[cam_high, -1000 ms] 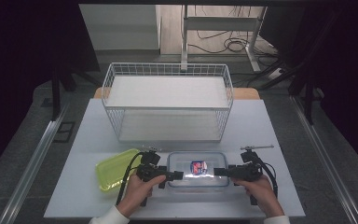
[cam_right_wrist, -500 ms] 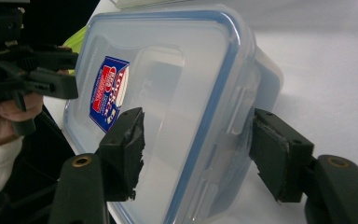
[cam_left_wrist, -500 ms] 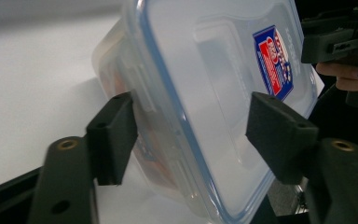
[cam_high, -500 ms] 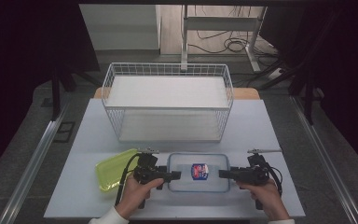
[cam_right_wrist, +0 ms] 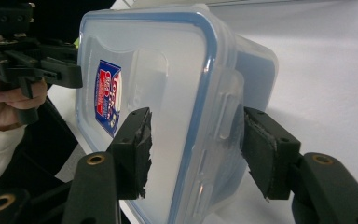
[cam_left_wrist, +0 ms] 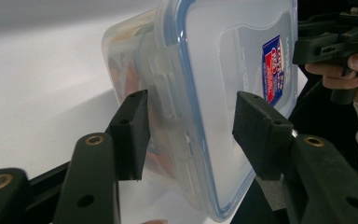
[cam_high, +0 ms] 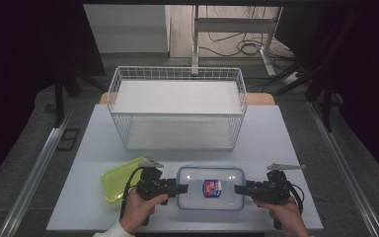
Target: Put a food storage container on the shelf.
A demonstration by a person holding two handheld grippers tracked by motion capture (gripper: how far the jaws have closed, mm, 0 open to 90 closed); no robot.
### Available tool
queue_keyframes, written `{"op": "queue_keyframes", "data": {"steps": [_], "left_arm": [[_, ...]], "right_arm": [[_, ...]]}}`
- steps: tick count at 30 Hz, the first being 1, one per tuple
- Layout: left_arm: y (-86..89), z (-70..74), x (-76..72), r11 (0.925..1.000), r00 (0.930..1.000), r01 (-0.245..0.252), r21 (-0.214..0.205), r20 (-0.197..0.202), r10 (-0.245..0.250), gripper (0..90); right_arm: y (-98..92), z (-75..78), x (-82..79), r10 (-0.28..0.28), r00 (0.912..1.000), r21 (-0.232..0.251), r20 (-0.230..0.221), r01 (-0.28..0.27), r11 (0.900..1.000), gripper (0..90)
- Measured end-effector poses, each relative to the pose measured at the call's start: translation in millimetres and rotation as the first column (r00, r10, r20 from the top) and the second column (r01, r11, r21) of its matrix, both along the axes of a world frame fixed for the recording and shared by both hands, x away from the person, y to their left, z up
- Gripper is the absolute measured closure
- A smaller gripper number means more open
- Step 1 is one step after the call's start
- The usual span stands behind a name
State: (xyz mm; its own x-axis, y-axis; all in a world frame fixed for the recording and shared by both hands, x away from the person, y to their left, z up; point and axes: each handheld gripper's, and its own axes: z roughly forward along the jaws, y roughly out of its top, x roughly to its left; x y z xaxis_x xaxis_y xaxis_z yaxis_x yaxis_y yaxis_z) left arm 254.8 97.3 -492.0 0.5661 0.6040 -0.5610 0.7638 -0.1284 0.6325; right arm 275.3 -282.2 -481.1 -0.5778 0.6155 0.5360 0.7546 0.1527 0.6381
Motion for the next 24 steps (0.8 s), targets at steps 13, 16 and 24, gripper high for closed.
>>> {"op": "queue_keyframes", "data": {"steps": [13, 16, 24], "left_arm": [[3.0, -1.2, -7.4, 0.9998, 0.9990, 0.015, -0.011, 0.042, -0.014, 51.1], [3.0, -1.0, -7.8, 0.9998, 0.9988, 0.016, -0.008, 0.045, -0.016, 51.1], [2.4, -0.1, -8.7, 0.9998, 0.9988, 0.011, -0.014, 0.048, -0.010, 51.2]], "right_arm": [[-4.1, -1.9, -10.2, -0.002, 0.9993, 0.033, 0.036, 0.001, 0.9994, 49.3], [-4.2, -2.0, -10.6, -0.006, 0.9993, 0.037, 0.037, 0.004, 0.9993, 49.4], [-5.2, -2.2, -11.3, -0.012, 0.9996, 0.048, 0.026, 0.011, 0.9988, 49.9]]}}
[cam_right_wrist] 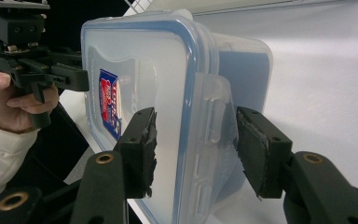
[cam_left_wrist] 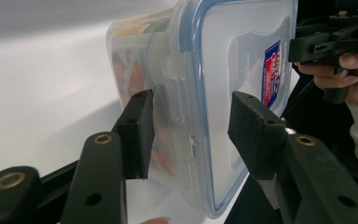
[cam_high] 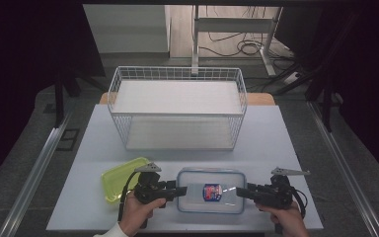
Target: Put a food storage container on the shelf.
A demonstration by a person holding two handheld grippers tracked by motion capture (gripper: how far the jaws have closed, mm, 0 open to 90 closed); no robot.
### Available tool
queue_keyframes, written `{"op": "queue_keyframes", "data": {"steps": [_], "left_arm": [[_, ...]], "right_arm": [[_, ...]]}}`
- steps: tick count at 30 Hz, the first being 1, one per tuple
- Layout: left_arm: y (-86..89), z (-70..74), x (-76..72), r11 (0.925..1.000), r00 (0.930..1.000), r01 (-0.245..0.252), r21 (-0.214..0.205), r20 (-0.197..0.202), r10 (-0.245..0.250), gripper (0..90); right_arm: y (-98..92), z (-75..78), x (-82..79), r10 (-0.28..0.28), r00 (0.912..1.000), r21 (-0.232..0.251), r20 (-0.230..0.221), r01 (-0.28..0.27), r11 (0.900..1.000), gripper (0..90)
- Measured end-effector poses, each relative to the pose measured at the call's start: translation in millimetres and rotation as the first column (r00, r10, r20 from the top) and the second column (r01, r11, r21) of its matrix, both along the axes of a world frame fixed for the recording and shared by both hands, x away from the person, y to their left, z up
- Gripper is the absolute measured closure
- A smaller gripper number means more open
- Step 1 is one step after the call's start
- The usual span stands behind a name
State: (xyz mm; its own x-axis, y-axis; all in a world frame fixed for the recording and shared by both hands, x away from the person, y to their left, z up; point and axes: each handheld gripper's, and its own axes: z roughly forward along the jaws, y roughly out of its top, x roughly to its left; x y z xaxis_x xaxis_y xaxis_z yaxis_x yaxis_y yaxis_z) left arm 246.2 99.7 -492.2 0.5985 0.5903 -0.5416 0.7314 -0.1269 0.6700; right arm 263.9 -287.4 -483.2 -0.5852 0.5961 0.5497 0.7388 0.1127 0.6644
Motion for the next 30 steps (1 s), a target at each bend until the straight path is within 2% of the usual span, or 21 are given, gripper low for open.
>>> {"op": "queue_keyframes", "data": {"steps": [6, 14, 24, 30], "left_arm": [[-0.2, 1.3, -0.9, 1.0000, 1.0000, 0.001, -0.005, 0.003, -0.001, 51.5], [0.1, 8.2, -3.4, 1.0000, 0.9996, 0.002, -0.002, 0.029, -0.002, 51.6], [2.6, 23.2, -7.7, 1.0000, 0.9974, 0.007, 0.002, 0.071, -0.007, 51.7], [5.1, 27.2, -7.4, 0.9998, 0.9977, 0.018, 0.000, 0.065, -0.018, 52.0]], "right_arm": [[-1.2, 0.9, -0.5, -0.001, 1.0000, 0.006, 0.000, 0.001, 1.0000, 50.1], [-1.3, 6.7, -2.7, -0.001, 0.9997, 0.012, 0.024, 0.001, 0.9999, 50.2], [1.0, 22.5, -9.3, -0.006, 0.9965, 0.015, 0.083, 0.005, 0.9999, 50.2], [2.7, 27.5, -11.4, -0.005, 0.9949, 0.012, 0.101, 0.004, 0.9999, 50.2]]}}
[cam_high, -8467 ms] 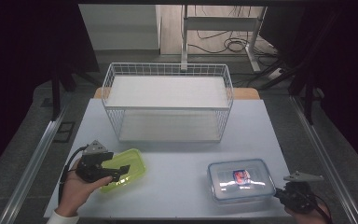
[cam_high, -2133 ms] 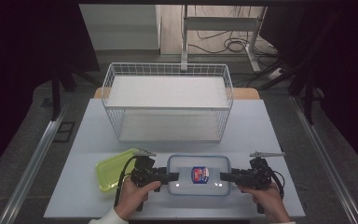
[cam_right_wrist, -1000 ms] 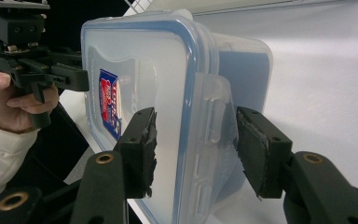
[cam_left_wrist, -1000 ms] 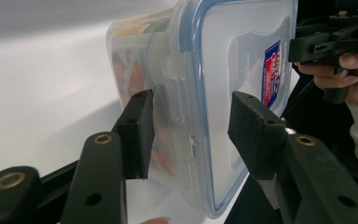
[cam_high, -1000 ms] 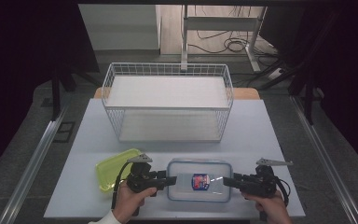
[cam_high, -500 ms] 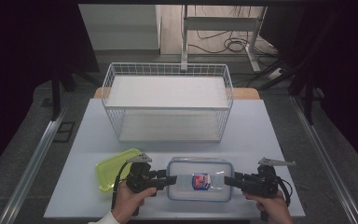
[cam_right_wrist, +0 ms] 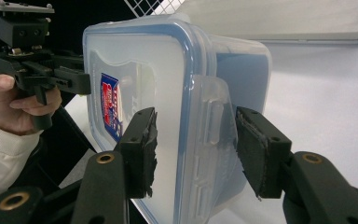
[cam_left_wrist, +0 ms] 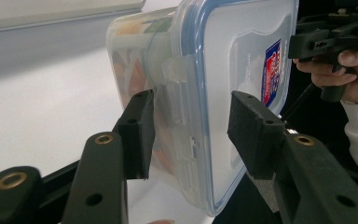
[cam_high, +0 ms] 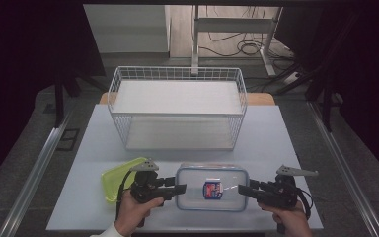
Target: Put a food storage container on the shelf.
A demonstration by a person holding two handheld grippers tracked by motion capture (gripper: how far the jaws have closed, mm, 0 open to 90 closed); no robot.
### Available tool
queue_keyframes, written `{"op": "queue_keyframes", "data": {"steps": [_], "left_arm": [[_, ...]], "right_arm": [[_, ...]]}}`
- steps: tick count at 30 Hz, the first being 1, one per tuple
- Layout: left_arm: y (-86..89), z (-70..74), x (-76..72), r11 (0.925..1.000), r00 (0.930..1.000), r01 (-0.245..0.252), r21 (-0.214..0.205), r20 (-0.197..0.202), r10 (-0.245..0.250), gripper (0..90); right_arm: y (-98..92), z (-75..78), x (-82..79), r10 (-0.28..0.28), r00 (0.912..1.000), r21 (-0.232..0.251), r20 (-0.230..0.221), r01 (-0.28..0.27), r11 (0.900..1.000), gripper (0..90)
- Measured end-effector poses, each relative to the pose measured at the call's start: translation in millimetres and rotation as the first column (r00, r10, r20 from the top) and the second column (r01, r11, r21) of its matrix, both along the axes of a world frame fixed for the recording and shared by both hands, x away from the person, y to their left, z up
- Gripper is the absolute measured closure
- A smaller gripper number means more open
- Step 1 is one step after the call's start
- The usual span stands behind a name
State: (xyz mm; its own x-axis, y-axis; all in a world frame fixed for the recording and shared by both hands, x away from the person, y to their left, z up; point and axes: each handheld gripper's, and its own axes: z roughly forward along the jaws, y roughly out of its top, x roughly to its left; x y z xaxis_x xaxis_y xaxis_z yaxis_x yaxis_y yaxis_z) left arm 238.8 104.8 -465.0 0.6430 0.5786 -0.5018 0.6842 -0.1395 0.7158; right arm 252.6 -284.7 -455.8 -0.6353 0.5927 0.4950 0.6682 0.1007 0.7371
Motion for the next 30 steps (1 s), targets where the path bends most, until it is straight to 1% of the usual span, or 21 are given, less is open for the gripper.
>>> {"op": "queue_keyframes", "data": {"steps": [3, 10, 16, 17, 20, 21, 24, 27, 30], "left_arm": [[1.1, 3.7, -0.1, 1.0000, 0.9999, 0.000, 0.008, 0.013, 0.000, 52.1], [3.5, 7.8, 0.1, 1.0000, 0.9998, 0.003, 0.008, 0.021, -0.003, 52.3], [7.3, 16.3, -0.2, 0.9998, 0.9993, 0.004, 0.020, 0.038, -0.005, 52.4], [9.2, 20.4, 0.4, 0.9998, 0.9990, -0.001, 0.019, 0.045, 0.000, 52.4], [11.3, 23.6, 1.4, 0.9998, 0.9987, -0.005, 0.019, 0.051, 0.004, 52.5], [13.7, 25.9, 2.1, 0.9998, 0.9986, -0.008, 0.016, 0.052, 0.007, 52.5], [16.8, 28.3, 3.5, 0.9999, 0.9984, -0.008, 0.015, 0.056, 0.007, 52.5], [20.4, 31.0, 5.4, 0.9999, 0.9984, -0.014, 0.002, 0.054, 0.014, 52.6], [25.0, 37.9, 7.5, 0.9998, 0.9978, -0.019, -0.001, 0.064, 0.019, 52.7]], "right_arm": [[0.9, 2.0, -0.2, 0.001, 0.9999, 0.005, 0.011, -0.001, 1.0000, 50.2], [3.0, 5.1, 0.0, 0.002, 0.9997, 0.011, 0.022, -0.002, 0.9999, 50.2], [6.0, 9.0, 0.1, 0.005, 0.9995, 0.023, 0.033, -0.006, 0.9997, 50.3], [7.5, 11.2, 1.4, 0.008, 0.9991, 0.026, 0.043, -0.009, 0.9996, 50.3], [8.9, 13.1, 3.2, 0.009, 0.9988, 0.035, 0.048, -0.011, 0.9993, 50.6], [9.9, 14.8, 5.4, 0.014, 0.9986, 0.045, 0.052, -0.016, 0.9988, 50.9], [12.5, 18.3, 7.7, 0.019, 0.9980, 0.045, 0.060, -0.022, 0.9987, 50.9], [16.3, 23.5, 10.7, 0.023, 0.9970, 0.042, 0.074, -0.027, 0.9987, 51.0], [20.1, 30.3, 14.2, 0.028, 0.9955, 0.041, 0.090, -0.032, 0.9986, 51.0]]}}
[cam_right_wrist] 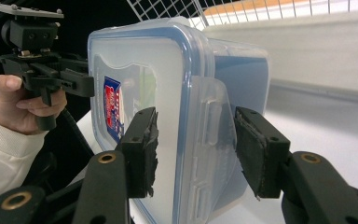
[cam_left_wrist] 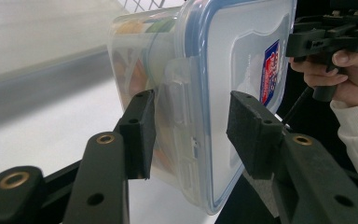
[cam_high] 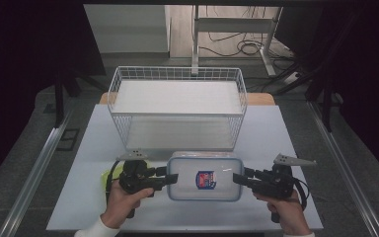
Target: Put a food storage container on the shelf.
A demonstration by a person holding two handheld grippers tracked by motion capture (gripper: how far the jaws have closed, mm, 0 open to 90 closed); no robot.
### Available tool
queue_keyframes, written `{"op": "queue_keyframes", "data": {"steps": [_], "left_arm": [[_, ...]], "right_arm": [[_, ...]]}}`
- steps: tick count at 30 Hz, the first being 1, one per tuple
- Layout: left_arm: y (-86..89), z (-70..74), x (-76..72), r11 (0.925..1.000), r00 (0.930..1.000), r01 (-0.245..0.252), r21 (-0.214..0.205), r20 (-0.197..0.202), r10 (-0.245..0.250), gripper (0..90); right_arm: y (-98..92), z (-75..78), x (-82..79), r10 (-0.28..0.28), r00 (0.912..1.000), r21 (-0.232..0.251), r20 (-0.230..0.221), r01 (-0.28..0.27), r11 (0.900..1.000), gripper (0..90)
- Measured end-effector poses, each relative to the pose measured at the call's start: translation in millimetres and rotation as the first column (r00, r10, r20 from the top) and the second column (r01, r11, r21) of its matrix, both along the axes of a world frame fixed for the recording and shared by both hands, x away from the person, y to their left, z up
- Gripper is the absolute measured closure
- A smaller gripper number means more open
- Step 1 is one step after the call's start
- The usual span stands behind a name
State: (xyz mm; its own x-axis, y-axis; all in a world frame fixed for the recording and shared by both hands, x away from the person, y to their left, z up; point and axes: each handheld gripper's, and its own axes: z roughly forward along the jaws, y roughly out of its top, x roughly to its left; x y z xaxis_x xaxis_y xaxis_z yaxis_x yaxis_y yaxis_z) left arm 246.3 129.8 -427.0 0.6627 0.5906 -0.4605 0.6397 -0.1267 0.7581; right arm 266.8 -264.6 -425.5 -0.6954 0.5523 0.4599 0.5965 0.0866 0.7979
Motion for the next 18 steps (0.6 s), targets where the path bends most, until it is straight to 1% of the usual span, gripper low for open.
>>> {"op": "queue_keyframes", "data": {"steps": [4, 5, 6, 11, 12, 15, 18], "left_arm": [[6.5, 11.7, 3.2, 1.0000, 0.9997, -0.007, -0.002, 0.025, 0.007, 52.9], [10.0, 18.1, 5.3, 0.9999, 0.9994, -0.015, -0.001, 0.031, 0.015, 52.9], [10.0, 18.1, 5.3, 0.9999, 0.9994, -0.015, -0.001, 0.031, 0.015, 52.9], [17.1, 31.6, 10.9, 0.9997, 0.9984, -0.024, 0.005, 0.052, 0.024, 53.0], [17.1, 31.6, 10.9, 0.9997, 0.9984, -0.024, 0.005, 0.052, 0.024, 53.0], [20.3, 39.2, 14.3, 0.9993, 0.9976, -0.037, 0.009, 0.059, 0.036, 53.0], [22.3, 43.0, 15.5, 0.9991, 0.9972, -0.041, 0.010, 0.063, 0.040, 53.0]], "right_arm": [[6.3, 10.4, 5.8, 0.010, 0.9998, 0.002, 0.020, -0.010, 0.9999, 51.0], [9.3, 14.9, 8.8, 0.013, 0.9995, 0.004, 0.028, -0.013, 0.9999, 51.0], [9.3, 14.9, 8.8, 0.013, 0.9995, 0.004, 0.028, -0.013, 0.9999, 51.0], [17.4, 27.9, 19.0, 0.025, 0.9985, 0.008, 0.048, -0.025, 0.9996, 51.0], [17.4, 27.9, 19.0, 0.025, 0.9985, 0.008, 0.048, -0.025, 0.9996, 51.0], [21.8, 33.3, 26.3, 0.028, 0.9983, 0.016, 0.052, -0.029, 0.9995, 50.9], [24.0, 35.8, 29.3, 0.032, 0.9979, 0.018, 0.057, -0.033, 0.9993, 50.9]]}}
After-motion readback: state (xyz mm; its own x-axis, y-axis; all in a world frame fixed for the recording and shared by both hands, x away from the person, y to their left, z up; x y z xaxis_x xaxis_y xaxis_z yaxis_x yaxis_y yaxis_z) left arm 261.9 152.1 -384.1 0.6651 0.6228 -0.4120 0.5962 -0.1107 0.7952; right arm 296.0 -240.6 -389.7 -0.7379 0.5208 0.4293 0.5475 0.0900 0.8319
